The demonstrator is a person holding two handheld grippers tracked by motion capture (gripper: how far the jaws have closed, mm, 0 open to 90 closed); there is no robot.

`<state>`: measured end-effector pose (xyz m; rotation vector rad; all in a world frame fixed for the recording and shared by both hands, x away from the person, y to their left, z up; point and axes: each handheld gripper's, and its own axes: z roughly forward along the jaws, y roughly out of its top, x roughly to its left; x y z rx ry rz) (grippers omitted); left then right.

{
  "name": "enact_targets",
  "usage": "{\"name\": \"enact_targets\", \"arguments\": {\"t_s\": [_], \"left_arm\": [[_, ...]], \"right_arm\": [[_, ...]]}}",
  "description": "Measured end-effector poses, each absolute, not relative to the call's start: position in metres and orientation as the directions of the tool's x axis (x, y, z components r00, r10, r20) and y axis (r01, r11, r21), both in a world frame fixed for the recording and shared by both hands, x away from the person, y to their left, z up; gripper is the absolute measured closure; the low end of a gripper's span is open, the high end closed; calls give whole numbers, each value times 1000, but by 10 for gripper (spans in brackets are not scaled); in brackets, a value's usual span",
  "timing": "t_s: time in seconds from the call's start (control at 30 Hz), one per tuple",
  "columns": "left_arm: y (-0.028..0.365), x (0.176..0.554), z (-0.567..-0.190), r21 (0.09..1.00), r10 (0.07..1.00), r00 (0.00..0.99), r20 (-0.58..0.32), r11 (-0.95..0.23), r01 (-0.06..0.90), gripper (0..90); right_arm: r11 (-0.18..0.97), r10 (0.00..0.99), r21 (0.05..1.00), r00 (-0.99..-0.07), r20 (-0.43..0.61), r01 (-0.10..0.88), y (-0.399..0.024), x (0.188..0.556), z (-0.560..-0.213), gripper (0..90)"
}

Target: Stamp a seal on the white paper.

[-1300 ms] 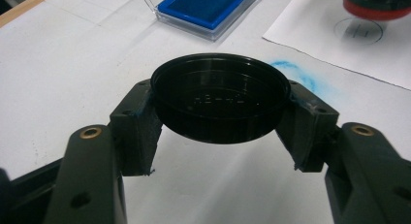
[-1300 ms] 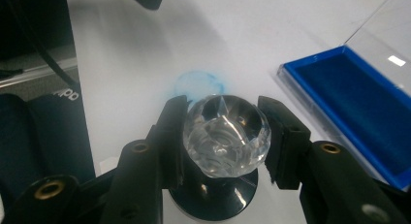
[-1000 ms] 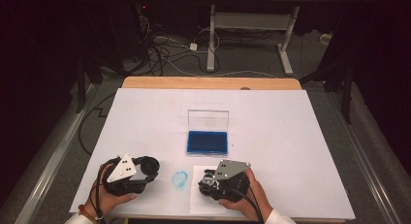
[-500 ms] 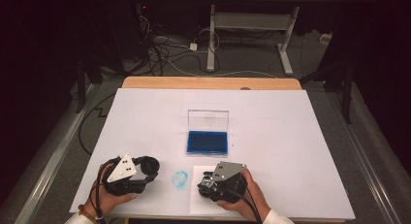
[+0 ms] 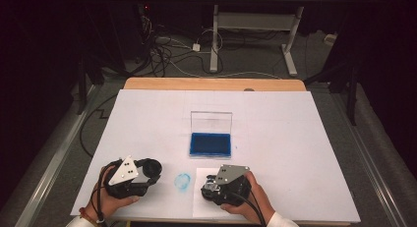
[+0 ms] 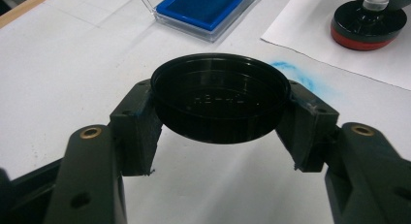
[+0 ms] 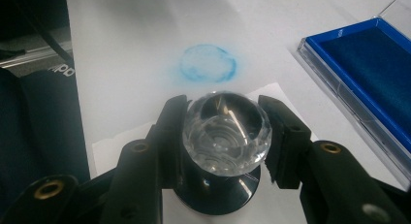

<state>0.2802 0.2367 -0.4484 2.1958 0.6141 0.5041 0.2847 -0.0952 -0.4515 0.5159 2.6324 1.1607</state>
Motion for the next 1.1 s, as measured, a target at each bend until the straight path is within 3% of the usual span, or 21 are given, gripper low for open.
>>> {"name": "enact_targets", "arguments": {"t_s": [1.1], "left_arm": [[236, 280, -449, 775, 573, 805, 153, -575, 262, 365]], "right_arm": [[659, 395, 727, -912, -115, 194, -92, 280, -451, 570]]}}
